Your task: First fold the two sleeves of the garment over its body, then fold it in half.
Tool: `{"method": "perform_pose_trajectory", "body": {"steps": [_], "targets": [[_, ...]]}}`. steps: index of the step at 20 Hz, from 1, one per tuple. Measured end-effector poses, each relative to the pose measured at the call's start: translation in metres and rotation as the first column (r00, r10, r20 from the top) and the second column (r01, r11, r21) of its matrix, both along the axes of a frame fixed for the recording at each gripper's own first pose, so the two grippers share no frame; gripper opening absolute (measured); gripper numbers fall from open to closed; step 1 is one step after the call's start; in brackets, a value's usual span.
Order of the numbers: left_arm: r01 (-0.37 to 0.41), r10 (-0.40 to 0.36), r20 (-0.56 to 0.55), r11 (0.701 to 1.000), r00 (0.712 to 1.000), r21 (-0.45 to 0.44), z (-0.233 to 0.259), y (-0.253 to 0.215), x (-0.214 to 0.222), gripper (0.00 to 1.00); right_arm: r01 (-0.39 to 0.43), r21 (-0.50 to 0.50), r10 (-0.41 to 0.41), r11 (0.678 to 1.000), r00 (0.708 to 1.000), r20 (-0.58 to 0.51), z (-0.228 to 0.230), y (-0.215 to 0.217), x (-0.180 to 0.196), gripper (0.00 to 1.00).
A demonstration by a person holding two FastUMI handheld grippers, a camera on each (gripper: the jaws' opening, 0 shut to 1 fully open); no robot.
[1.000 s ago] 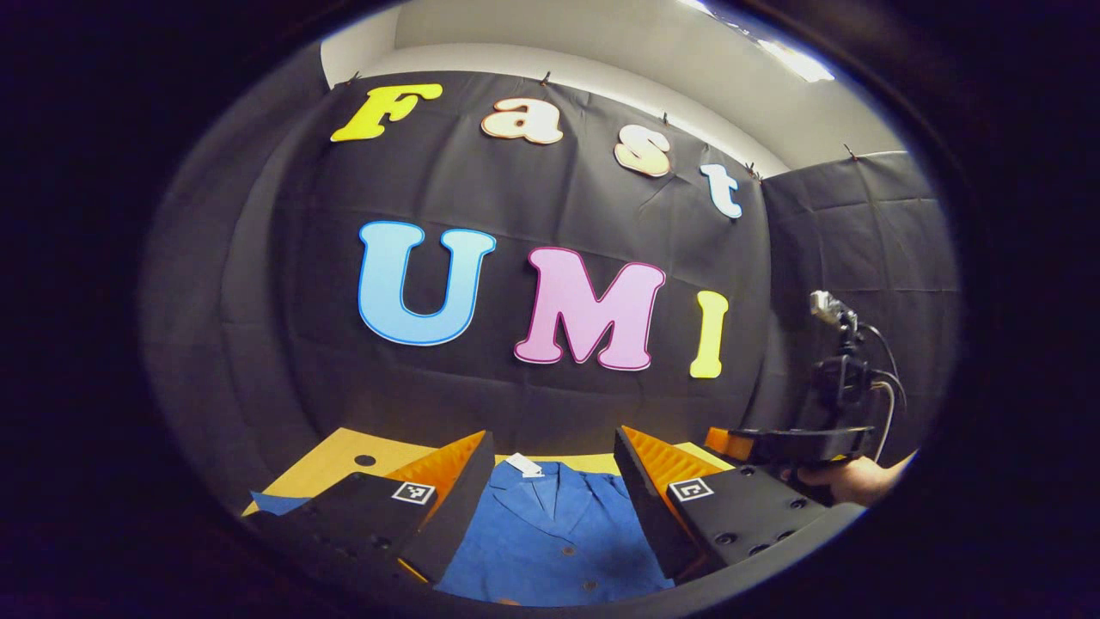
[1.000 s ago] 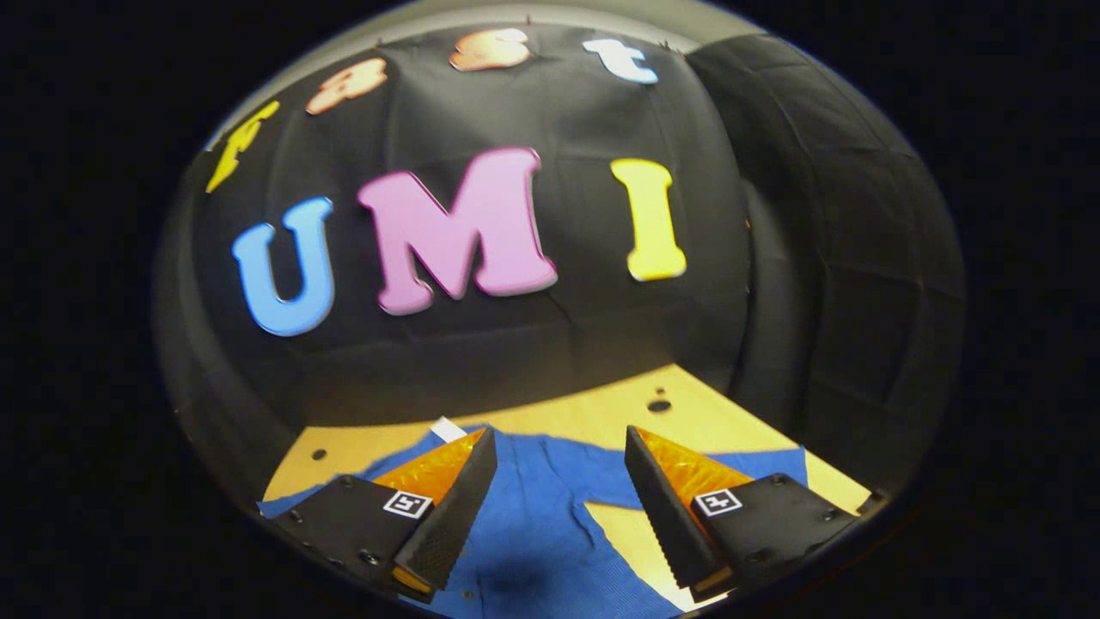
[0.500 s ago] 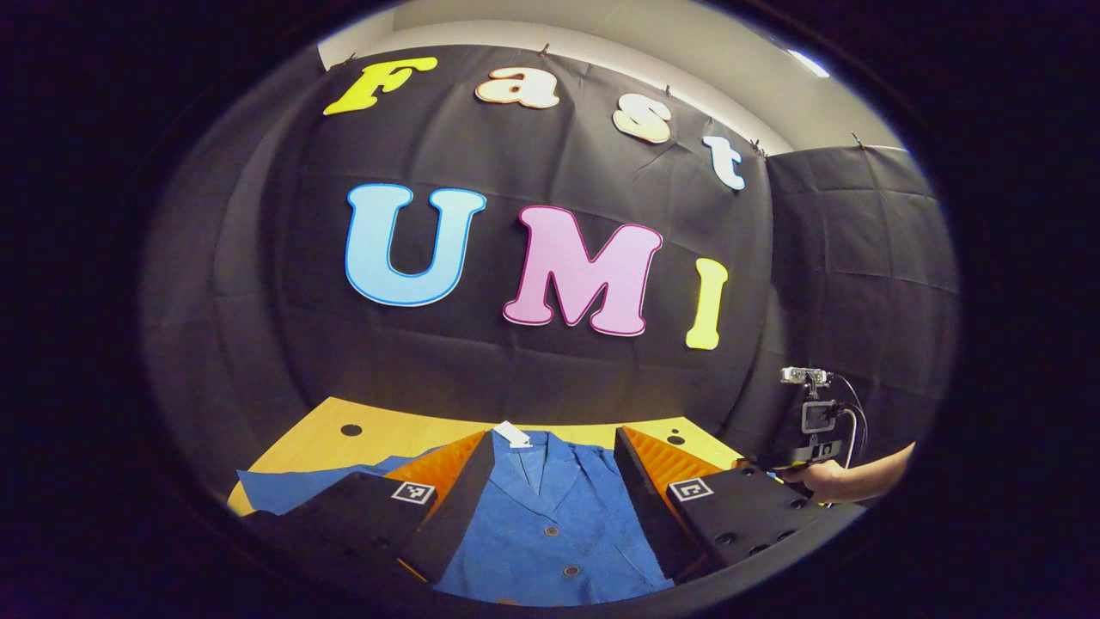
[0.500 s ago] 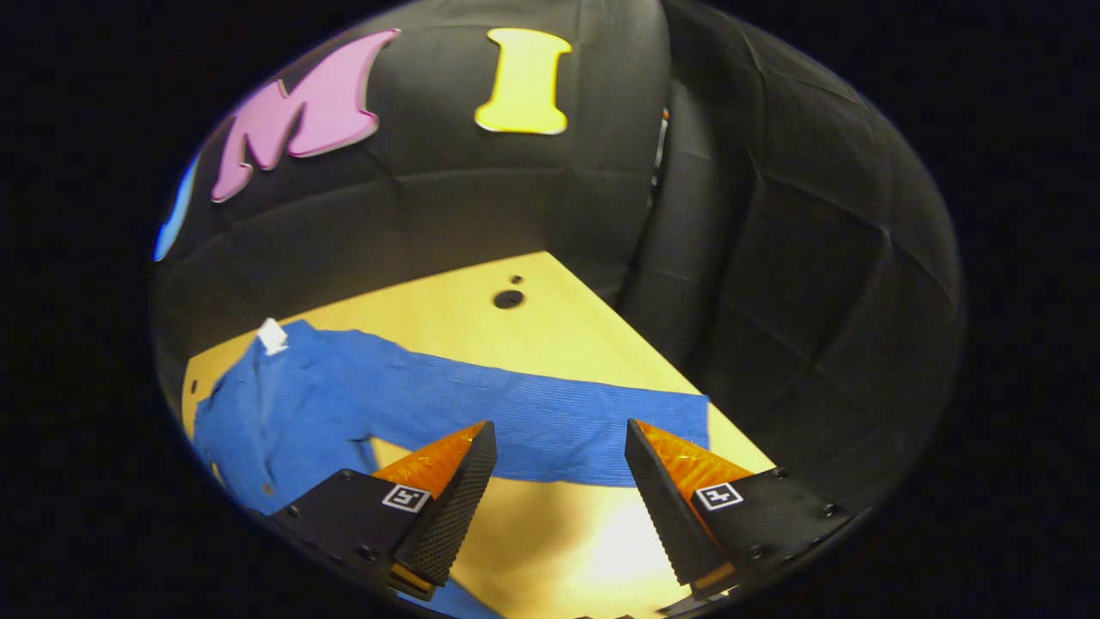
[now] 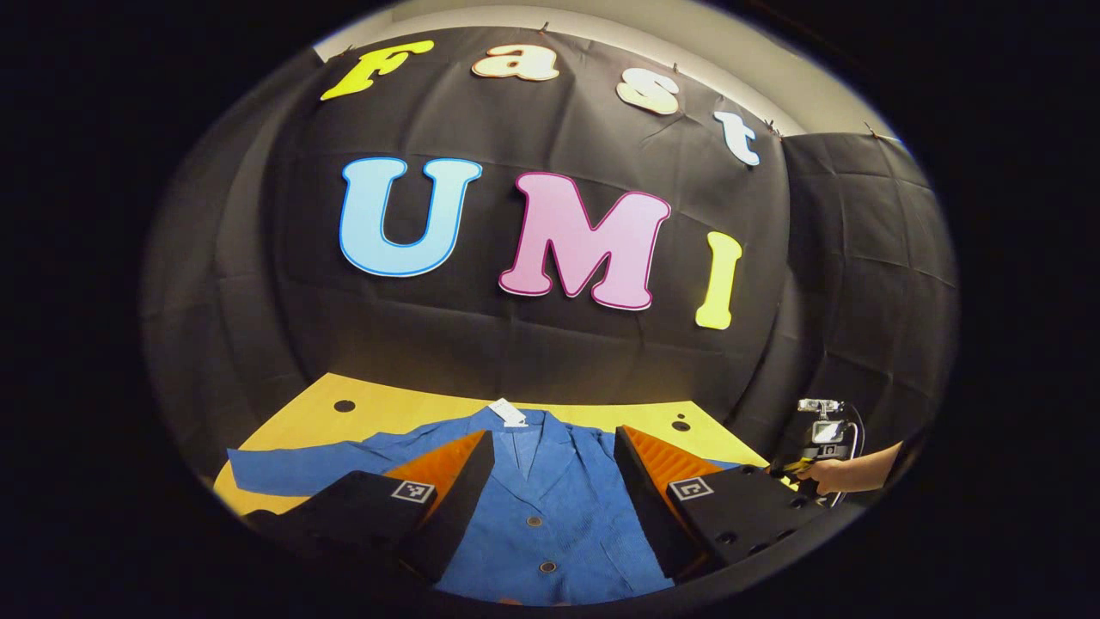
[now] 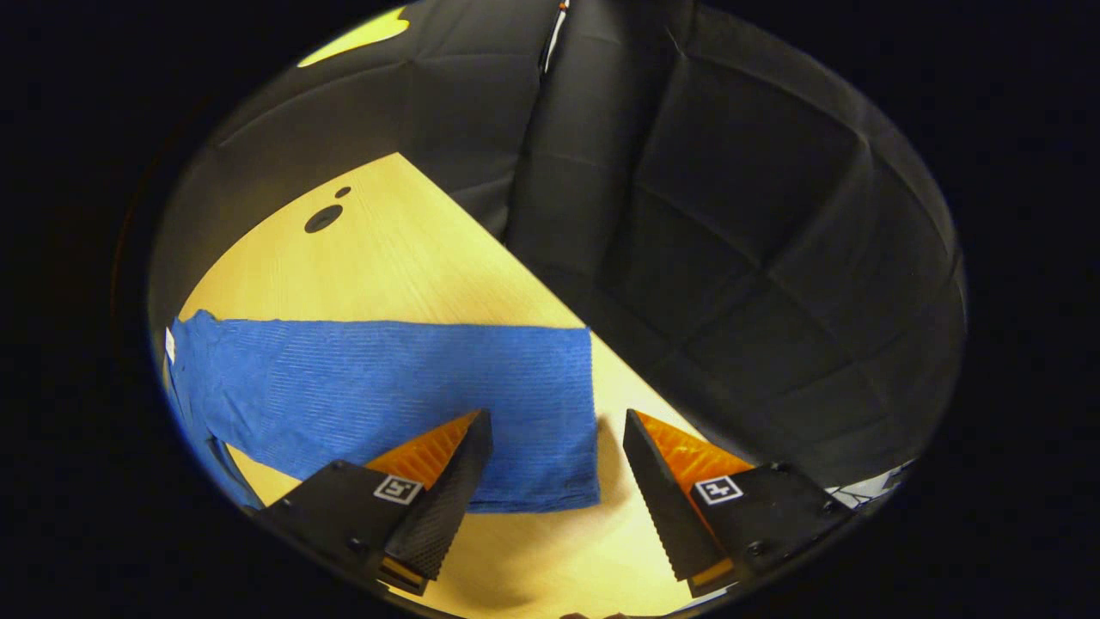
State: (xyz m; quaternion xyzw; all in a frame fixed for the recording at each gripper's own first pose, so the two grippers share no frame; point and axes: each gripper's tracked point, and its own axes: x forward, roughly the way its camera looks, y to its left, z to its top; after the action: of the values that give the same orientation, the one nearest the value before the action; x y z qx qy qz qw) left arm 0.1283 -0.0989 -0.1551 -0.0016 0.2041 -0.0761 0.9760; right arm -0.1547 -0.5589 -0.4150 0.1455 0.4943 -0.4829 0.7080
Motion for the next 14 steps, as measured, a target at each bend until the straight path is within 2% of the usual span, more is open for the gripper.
{"method": "perform_pose_trajectory", "body": {"steps": [1,2,3,4,5,6,7,8,9,11,12,14], "targets": [[0.006,-0.006,-0.003,1.0,1.0,0.003,-0.001,-0.003,0.0,0.81,0.001,0.01,-0.001,1.0,1.0,0.008,0.001,0.0,-0.005,0.96],[0.014,-0.014,-0.006,1.0,1.0,0.003,-0.002,-0.006,0.001,0.81,0.005,0.038,-0.006,0.999,1.0,0.028,0.003,0.003,-0.004,0.87],[0.02,-0.02,-0.007,1.0,1.0,0.002,-0.001,-0.008,0.001,0.81,0.017,0.071,-0.021,0.997,0.998,0.057,0.002,0.005,-0.002,0.96],[0.019,-0.019,-0.004,1.0,1.0,0.002,0.0,-0.008,0.001,0.81,0.041,0.092,-0.047,0.995,0.997,0.065,0.005,0.005,-0.003,0.77],[0.015,-0.015,0.0,1.0,1.0,0.003,0.002,-0.007,0.0,0.81,0.046,0.083,-0.052,0.995,0.996,0.072,0.006,0.001,0.0,0.67],[0.009,-0.009,0.005,1.0,1.0,0.003,0.003,-0.007,-0.001,0.81,0.029,0.101,-0.036,0.995,0.997,0.071,0.006,0.004,0.001,0.62],[0.003,-0.003,0.007,1.0,1.0,0.001,0.005,-0.005,-0.003,0.81,0.0,0.101,-0.007,0.995,0.997,0.071,0.005,0.006,0.005,0.61],[-0.003,0.003,0.008,1.0,1.0,0.0,0.004,-0.003,-0.006,0.81,-0.034,0.094,0.028,0.995,0.997,0.069,-0.001,0.009,0.011,0.4],[-0.01,0.01,0.004,1.0,1.0,-0.001,0.004,-0.001,-0.009,0.81,-0.061,0.103,0.055,0.993,0.996,0.065,-0.003,0.016,0.018,0.41],[-0.027,0.027,-0.013,1.0,1.0,0.002,-0.001,0.005,-0.016,0.81,-0.063,0.083,0.059,0.995,0.997,0.043,-0.008,0.018,0.027,0.09],[-0.036,0.036,-0.021,0.999,0.999,0.005,-0.002,0.009,-0.019,0.81,-0.06,0.088,0.056,0.994,0.997,0.05,-0.007,0.02,0.026,0.08],[-0.053,0.053,-0.029,0.999,0.998,0.01,-0.004,0.017,-0.025,0.81,-0.076,0.155,0.056,0.985,0.99,0.129,-0.01,0.029,0.033,0.05]]}}
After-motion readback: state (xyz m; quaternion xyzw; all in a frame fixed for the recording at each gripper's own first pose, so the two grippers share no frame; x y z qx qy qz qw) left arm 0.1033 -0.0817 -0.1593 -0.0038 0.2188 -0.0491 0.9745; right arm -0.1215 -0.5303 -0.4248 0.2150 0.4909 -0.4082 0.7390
